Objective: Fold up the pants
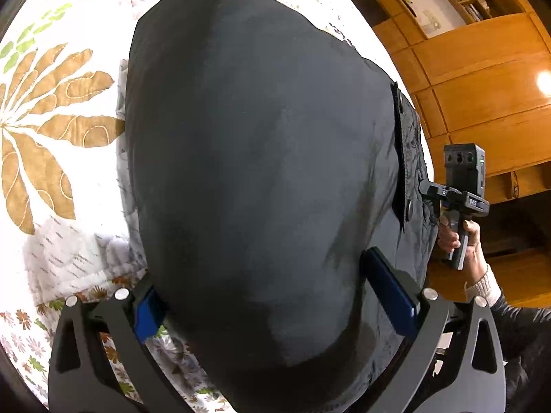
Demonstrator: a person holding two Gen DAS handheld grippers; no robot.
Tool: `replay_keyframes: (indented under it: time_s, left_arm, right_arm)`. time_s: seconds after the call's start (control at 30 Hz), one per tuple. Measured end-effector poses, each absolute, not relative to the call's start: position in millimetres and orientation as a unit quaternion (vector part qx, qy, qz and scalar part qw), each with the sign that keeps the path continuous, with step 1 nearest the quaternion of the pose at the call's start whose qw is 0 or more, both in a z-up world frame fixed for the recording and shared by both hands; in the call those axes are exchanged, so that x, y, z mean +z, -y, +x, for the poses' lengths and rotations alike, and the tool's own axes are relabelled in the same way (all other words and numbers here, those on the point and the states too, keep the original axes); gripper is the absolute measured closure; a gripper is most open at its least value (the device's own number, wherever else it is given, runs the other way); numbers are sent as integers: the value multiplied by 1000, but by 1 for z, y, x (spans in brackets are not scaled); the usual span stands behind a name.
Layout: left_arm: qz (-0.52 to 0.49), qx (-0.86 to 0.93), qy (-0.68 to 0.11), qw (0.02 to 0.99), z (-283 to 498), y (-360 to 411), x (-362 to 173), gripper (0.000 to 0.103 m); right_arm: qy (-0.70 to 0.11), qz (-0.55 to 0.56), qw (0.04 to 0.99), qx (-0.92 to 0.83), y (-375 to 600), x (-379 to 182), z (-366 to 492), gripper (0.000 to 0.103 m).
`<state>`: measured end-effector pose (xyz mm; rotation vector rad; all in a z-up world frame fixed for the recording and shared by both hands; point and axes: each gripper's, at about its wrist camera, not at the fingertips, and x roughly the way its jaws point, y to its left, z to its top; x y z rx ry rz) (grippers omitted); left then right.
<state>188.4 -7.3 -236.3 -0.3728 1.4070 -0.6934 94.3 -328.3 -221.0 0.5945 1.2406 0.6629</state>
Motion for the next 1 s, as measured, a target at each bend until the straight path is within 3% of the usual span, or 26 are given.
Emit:
replay_keyframes:
  time_s: [0.13,0.23,0.47,1.0]
  left_arm:
    - [-178,-311,-614,703,185,8,-238,3]
    - [-200,-314,-600,708,183,3,-239,3]
    - [-235,-321,-582,709,182,-4,-241,3]
    - [-207,-312,-568,733,186,-6,-221,8]
  right_arm:
    - [-548,244,736,313,316,-202,99,56]
    - [-537,214,747,329,303,-185,104,60]
    - [-516,161,759,364,271,-154,119,62]
    - [-504,178,764,362,270,-159,144,63]
